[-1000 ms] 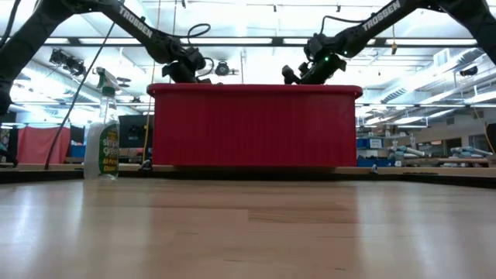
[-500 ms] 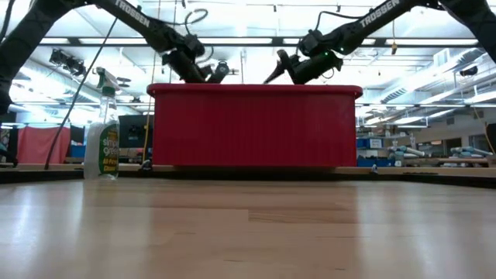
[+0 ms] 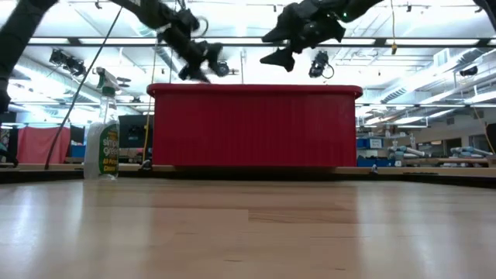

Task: Fold laundry
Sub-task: Put the stacked clothes into the red laundry bin, then adjust the red laundry bin

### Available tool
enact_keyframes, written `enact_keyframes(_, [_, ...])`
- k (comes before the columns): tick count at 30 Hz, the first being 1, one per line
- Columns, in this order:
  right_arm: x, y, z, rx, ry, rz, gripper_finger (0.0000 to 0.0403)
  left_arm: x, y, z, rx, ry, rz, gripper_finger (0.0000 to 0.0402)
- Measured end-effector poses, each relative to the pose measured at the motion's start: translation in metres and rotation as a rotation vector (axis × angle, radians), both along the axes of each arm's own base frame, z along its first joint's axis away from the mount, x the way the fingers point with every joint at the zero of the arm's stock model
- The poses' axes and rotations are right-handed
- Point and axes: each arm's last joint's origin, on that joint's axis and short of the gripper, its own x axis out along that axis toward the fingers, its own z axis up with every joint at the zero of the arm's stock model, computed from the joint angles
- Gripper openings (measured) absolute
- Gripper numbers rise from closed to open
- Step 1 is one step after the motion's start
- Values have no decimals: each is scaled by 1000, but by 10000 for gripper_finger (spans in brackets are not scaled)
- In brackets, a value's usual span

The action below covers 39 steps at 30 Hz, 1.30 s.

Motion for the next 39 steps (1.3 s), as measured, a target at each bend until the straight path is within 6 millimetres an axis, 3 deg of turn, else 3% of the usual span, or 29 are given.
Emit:
enact_keyframes(5, [1, 26, -18, -22, 206, 70, 295, 20, -52, 26, -31, -60, -323, 258])
enact_keyframes(12, [1, 46, -30, -52, 379, 105, 138, 66, -139, 1, -102, 285, -698, 178])
enact_keyframes(16, [3, 50, -34, -111, 441, 72, 59, 80, -159, -21, -115, 385, -750, 116])
enact_keyframes(20, [0, 39, -46, -228, 564, -81, 9, 80, -149, -49, -148, 422, -649, 60])
enact_keyframes(25, [-6, 9, -50, -294, 536, -253, 14, 68, -111, -70, -55, 384, -465, 9])
enact_keyframes(32, [-30, -41, -47, -388, 443, -521, 6, 46, -50, -82, 153, 253, -283, 4])
enact_keyframes(36, [-45, -48, -45, -283, 429, -558, 6, 37, -39, -82, 130, 210, -232, 2])
enact_keyframes(39, [-53, -40, -41, -174, 424, -505, 6, 37, -49, -76, 83, 166, -302, 1])
